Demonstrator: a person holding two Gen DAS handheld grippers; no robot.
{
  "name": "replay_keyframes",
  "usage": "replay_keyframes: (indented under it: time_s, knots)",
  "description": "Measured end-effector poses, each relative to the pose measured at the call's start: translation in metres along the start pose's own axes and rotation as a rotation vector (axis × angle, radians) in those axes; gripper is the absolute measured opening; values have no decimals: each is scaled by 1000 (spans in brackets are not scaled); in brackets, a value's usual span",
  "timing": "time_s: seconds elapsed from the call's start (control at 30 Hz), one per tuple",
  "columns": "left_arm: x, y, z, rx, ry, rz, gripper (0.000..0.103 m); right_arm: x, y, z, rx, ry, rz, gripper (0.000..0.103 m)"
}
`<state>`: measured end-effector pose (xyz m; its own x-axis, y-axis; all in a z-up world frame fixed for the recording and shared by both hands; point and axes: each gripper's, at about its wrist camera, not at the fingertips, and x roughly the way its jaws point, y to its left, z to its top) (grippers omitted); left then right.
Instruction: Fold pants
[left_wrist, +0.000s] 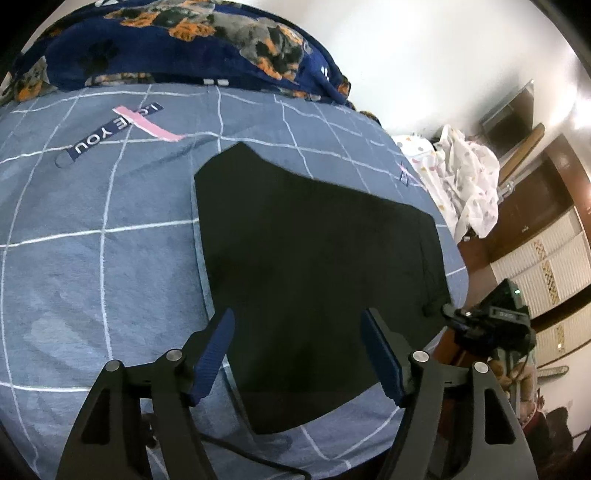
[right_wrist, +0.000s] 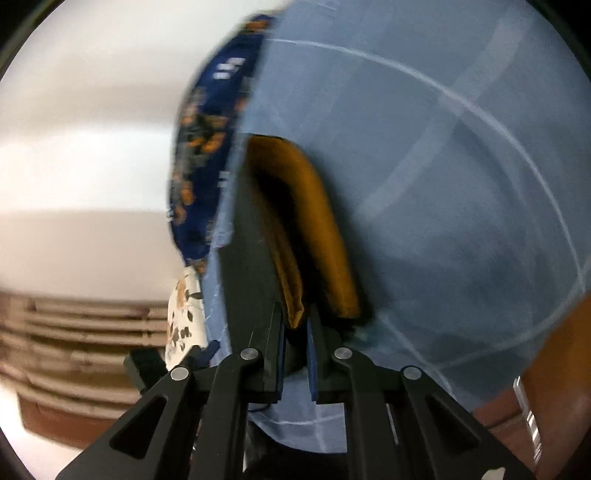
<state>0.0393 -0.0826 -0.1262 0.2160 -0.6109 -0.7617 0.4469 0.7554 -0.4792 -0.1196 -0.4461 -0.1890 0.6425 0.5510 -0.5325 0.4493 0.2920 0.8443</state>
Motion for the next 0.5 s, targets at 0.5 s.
replay_keyframes:
  time_s: [0.5]
  knots:
    - [11, 15, -6, -56, 38, -7, 71, -19, 21, 2, -81, -64, -104, 40]
